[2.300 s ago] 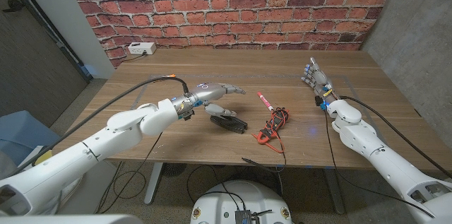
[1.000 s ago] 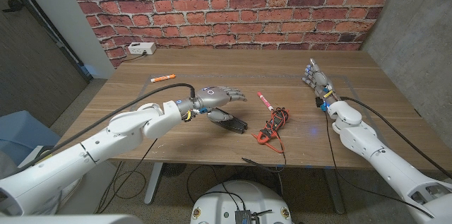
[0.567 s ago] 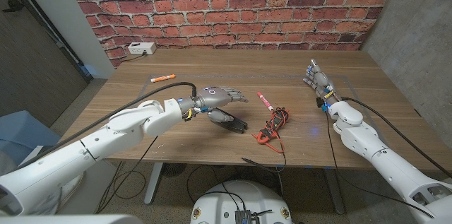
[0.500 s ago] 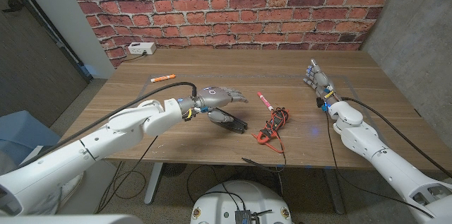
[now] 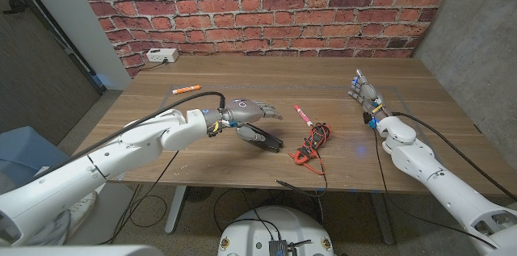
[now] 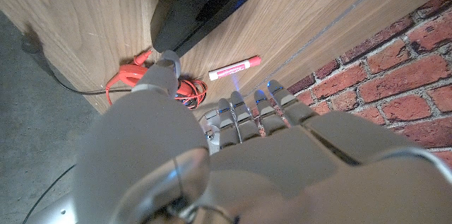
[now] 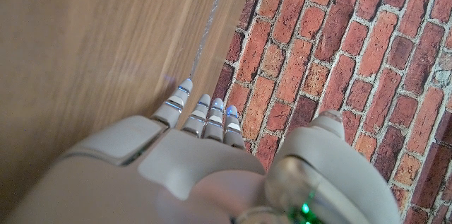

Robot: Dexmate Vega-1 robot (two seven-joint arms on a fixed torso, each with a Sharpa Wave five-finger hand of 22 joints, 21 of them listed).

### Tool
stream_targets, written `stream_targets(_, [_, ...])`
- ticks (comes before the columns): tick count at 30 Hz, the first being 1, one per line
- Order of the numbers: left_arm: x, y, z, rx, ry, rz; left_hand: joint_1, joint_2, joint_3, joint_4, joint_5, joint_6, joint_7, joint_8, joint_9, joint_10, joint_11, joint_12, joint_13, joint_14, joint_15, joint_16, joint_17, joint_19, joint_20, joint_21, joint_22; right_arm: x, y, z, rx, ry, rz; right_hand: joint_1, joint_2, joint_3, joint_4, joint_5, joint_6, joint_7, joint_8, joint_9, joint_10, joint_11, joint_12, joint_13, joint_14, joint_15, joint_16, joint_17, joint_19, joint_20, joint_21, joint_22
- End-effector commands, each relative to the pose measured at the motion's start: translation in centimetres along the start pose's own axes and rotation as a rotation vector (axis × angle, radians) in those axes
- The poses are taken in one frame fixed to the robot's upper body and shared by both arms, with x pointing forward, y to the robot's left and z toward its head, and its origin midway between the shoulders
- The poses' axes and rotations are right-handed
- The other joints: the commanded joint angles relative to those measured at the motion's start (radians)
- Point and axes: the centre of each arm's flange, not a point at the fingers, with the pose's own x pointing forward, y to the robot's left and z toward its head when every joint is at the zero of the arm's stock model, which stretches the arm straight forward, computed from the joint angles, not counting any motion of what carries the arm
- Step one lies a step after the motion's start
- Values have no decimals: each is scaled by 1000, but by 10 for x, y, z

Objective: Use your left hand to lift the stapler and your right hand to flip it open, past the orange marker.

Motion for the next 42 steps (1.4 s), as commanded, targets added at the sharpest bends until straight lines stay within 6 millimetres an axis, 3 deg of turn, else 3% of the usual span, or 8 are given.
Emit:
stream_targets(1, [0, -3, -2, 22, 9, -44, -13, 1, 3, 6, 5, 3, 3, 1, 3, -6, 2, 0, 3, -6, -64, 6, 4, -5, -1, 0, 1, -1, 1, 2, -20, 1, 11, 13, -1, -1, -6, -2, 2, -2, 0, 3, -4, -2, 0, 2, -5, -9, 9, 1, -2, 1, 2, 1])
stream_targets(8, [2, -6, -3, 33, 9, -82, -90, -13, -29, 32, -13, -59, 20, -21, 0, -46, 11, -13, 11, -38, -48, 4, 10, -29, 3, -3, 0, 0, 2, 2, -17, 9, 10, 14, -1, 0, -7, -3, 1, -3, 0, 3, -4, -2, 0, 2, -5, -9, 9, 1, -2, 1, 3, 1])
stream_targets(15, [4, -6, -1, 32, -7, -100, -65, 24, -1, 19, -1, -66, 19, -18, 1, -41, 4, -8, 16, -4, -55, 20, 12, -20, 9, 4, 0, 0, 3, -1, -19, 11, 12, 16, 1, 1, -8, -3, 1, -3, 0, 3, -4, -3, 0, 2, -6, -9, 9, 0, -2, 1, 3, 1])
stream_targets(21, [5, -3, -1, 45, -12, -92, -50, 25, 21, -5, 11, -18, 4, 12, 10, -11, -2, 8, 27, 72, -78, 44, 12, 47, -6, 24, -3, -1, 2, -3, -16, 22, 7, 18, 3, 3, -8, -3, 1, -3, 0, 3, -5, -3, 0, 1, -5, -9, 10, 0, -2, 1, 3, 1])
stream_targets(28, [8, -5, 0, 45, -24, -89, -49, 37, 38, -7, 22, 28, 7, 36, 22, 37, -13, 31, 38, 113, -88, 57, 17, 74, -10, 28, -3, -3, -1, -5, -17, 22, 3, 18, 5, 5, -8, -4, 1, -2, 0, 3, -3, -2, 1, 1, -5, -8, 10, 0, -2, 1, 3, 1])
stream_targets(42, [13, -18, 1, 57, -27, -117, -63, 17, 35, -9, 20, 2, -3, 30, 30, 7, -10, 21, 49, 83, -78, 41, 19, 53, -5, 15, -2, -4, -2, -9, -17, 37, 0, 19, 9, 7, -9, -4, 1, -2, 0, 3, -3, -2, 1, 0, -6, -9, 11, 0, -2, 1, 3, 1])
